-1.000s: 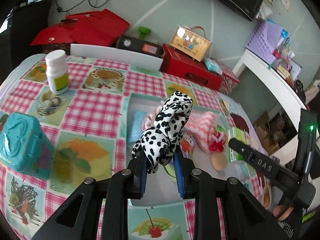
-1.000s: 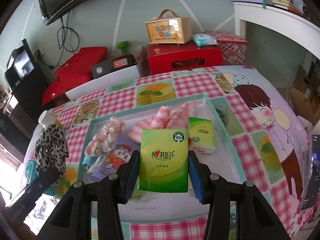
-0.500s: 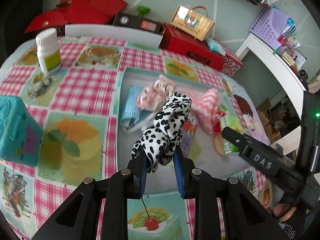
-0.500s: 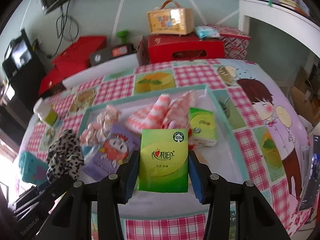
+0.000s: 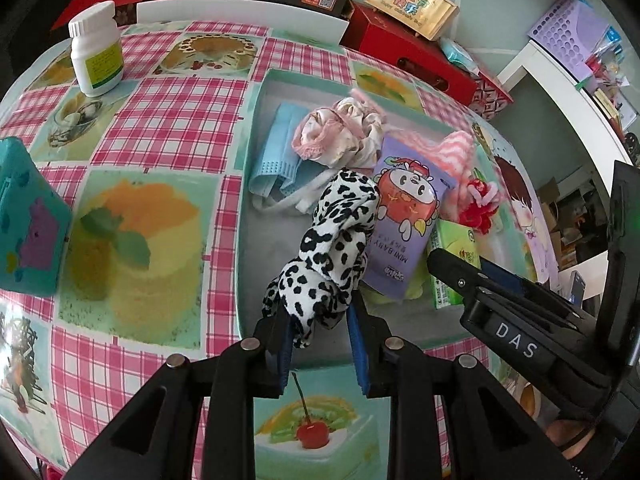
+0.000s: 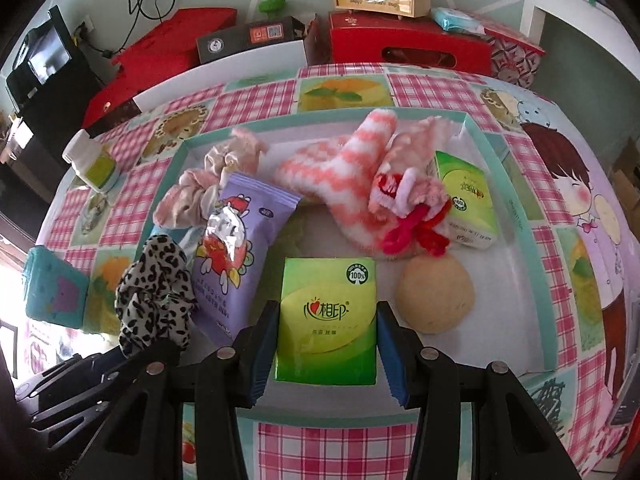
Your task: Organize soft objects
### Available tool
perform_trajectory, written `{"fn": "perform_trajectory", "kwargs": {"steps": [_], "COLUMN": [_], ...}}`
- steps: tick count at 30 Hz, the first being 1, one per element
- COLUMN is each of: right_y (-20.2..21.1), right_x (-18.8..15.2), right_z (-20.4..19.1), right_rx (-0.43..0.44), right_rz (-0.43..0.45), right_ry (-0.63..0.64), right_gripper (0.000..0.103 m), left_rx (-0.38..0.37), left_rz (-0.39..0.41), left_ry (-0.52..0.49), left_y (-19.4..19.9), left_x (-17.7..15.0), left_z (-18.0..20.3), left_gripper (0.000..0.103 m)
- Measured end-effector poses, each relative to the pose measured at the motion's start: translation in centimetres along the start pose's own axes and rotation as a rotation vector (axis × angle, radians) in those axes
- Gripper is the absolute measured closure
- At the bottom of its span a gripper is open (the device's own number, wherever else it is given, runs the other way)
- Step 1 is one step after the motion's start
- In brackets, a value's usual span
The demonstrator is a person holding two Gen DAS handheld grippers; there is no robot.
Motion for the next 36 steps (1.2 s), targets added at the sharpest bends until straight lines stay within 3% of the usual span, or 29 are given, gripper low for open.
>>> {"fn": "perform_trajectory", "kwargs": {"steps": [5,7,11,13,30,35,36], "right_y": [-0.1,-0.2,1.1,1.7,3.9,3.8,3.6], "right_x": [0.0,0.1,0.6,0.7,1.4,1.3,1.3], "right_z": [0.2,0.3,0.5,0.6,0.8,0.8,0.7], "right_rx": [-0.007,-0.014,-0.024,-0.02,-0.016,-0.014,-0.015], "right_rz": [-0.001,0.003,0.056,0.08,0.16,0.152,0.148], "right_ry": [0.0,-0.002,-0.009,-0.013,-0.043,-0.037,-0.033], "right_gripper": [0.053,0.052,0.039,0.039,0.039,0.039,0.039], "left_rx": [0.005,0.005,0.006,0.003,-0.012,0.017,0.03], "left_rz": [-0.003,-0.001,0.018,0.031,0.126,0.161,0.166], "left_ry": [0.004,0.004,-0.006,-0.014,-0.058,-0.018,-0.011], "left_y": [0.0,0.1,0.9,1.5,5.4,6.0,6.1], "left_x": [0.3,0.3,0.7,0.8,1.5,2.0,2.0], "left_z": [0.0,0.1,0.4,0.6,1.5,0.1,-0.2], "left_gripper": [0.072,0.065,0.054,0.05,0.047,0.04,0.035]}}
Point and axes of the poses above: each gripper's, at about its wrist camera, not at the fingertips, and y roughly against the way its jaws point, z to its right, x to its top, the point moved 5 cm from there along -y, roughly the way its jaws point, and after that the axes turned 3 degrees about -z, right-handed, at the moved point
